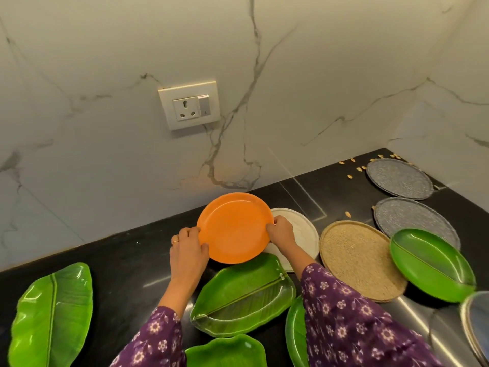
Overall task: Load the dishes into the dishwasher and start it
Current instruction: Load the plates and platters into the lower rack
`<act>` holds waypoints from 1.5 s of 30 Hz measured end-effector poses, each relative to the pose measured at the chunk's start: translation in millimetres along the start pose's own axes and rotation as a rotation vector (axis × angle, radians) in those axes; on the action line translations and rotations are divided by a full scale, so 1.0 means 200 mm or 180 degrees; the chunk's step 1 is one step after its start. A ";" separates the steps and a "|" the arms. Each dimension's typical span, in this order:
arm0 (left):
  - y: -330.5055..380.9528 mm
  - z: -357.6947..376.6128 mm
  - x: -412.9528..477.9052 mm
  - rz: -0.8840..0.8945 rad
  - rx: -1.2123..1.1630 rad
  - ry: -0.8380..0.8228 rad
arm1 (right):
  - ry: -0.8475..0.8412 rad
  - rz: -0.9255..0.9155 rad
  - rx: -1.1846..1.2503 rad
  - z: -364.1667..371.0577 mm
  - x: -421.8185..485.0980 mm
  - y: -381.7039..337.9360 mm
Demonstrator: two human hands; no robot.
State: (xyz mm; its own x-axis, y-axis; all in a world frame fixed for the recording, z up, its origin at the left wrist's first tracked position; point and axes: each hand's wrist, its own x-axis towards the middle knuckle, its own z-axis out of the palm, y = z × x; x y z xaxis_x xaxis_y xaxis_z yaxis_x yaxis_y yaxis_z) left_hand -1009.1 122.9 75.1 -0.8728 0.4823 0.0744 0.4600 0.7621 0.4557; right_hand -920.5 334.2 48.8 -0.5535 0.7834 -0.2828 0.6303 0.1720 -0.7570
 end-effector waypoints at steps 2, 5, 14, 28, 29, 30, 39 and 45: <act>0.08 -0.02 -0.01 0.0143 -0.0095 0.0132 | 0.0146 -0.0027 0.0222 -0.10 -0.04 0.02; 0.23 -0.04 -0.06 0.0359 -0.0299 0.0242 | 0.0462 -0.0106 0.0425 -0.31 -0.16 0.09; 0.91 0.14 -0.50 0.1718 -0.0513 -0.0063 | 0.2036 -0.0064 0.0665 -1.11 -0.87 0.61; 1.64 0.48 -2.47 0.4424 -0.0766 -0.1527 | 0.4317 0.1593 0.0686 -1.47 -3.13 1.79; 1.63 0.49 -2.63 0.4542 -0.0765 -0.1675 | 0.4408 0.1746 0.0707 -1.44 -3.29 1.86; 1.62 0.50 -2.76 0.4617 -0.0757 -0.1805 | 0.4470 0.1883 0.0751 -1.40 -3.43 1.93; 1.46 0.63 -3.83 0.5716 -0.0587 -0.2573 | 0.4939 0.3151 0.0851 -1.01 -4.51 2.38; 1.53 0.73 -4.23 0.6160 -0.0441 -0.2768 | 0.4937 0.3704 0.0990 -0.85 -4.76 2.66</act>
State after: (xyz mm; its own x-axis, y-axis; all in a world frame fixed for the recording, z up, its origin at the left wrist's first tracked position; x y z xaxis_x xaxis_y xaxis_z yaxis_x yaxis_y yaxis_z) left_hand -106.9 11.0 21.8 0.8710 0.4801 0.1043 0.4126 -0.8301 0.3751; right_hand 33.9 -219.8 15.8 0.9733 0.2094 -0.0937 0.0776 -0.6848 -0.7246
